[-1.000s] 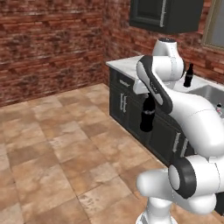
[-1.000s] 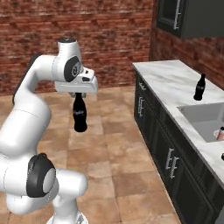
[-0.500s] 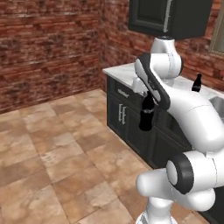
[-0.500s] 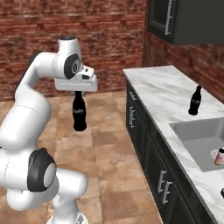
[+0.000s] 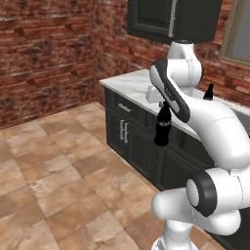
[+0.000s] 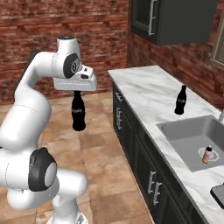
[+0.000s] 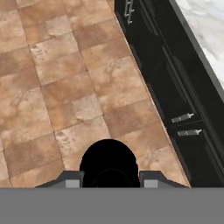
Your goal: Place the large bottle from the dining counter next to the other large bottle outside the sink, and place the small bottle from the dining counter next to the other small bottle inside the sink.
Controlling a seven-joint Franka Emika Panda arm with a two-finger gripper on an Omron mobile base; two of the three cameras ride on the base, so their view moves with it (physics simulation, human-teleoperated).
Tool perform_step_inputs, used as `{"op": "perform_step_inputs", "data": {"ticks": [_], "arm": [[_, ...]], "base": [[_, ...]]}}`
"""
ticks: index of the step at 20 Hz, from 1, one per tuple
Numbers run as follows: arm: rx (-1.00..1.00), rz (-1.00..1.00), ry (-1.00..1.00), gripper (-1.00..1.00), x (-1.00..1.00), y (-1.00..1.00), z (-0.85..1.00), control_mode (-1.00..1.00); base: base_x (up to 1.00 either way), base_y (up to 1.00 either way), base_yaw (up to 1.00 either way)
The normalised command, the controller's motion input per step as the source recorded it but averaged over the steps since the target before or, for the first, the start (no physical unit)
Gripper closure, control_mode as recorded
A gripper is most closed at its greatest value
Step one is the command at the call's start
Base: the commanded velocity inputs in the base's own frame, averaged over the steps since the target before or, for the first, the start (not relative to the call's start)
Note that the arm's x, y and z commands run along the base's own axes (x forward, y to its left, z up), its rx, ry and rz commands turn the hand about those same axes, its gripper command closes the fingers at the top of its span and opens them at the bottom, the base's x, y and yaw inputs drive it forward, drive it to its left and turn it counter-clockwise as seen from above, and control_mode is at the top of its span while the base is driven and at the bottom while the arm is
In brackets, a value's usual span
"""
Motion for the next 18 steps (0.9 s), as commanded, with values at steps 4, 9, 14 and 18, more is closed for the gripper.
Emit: {"op": "perform_step_inputs", "data": {"ticks": [4, 9, 14, 18], "arm": [[0.00, 0.00, 0.00, 1.00, 0.00, 0.00, 0.00, 1.00], [0.00, 0.00, 0.00, 1.00, 0.00, 0.00, 0.00, 1.00], [0.00, 0.00, 0.00, 1.00, 0.00, 0.00, 0.00, 1.00], [0.00, 0.00, 0.00, 1.00, 0.00, 0.00, 0.00, 1.00]], "base": [[0.00, 0.00, -0.25], [0.00, 0.00, -0.25], [0.00, 0.00, -0.25], [0.00, 0.00, -0.25]]}}
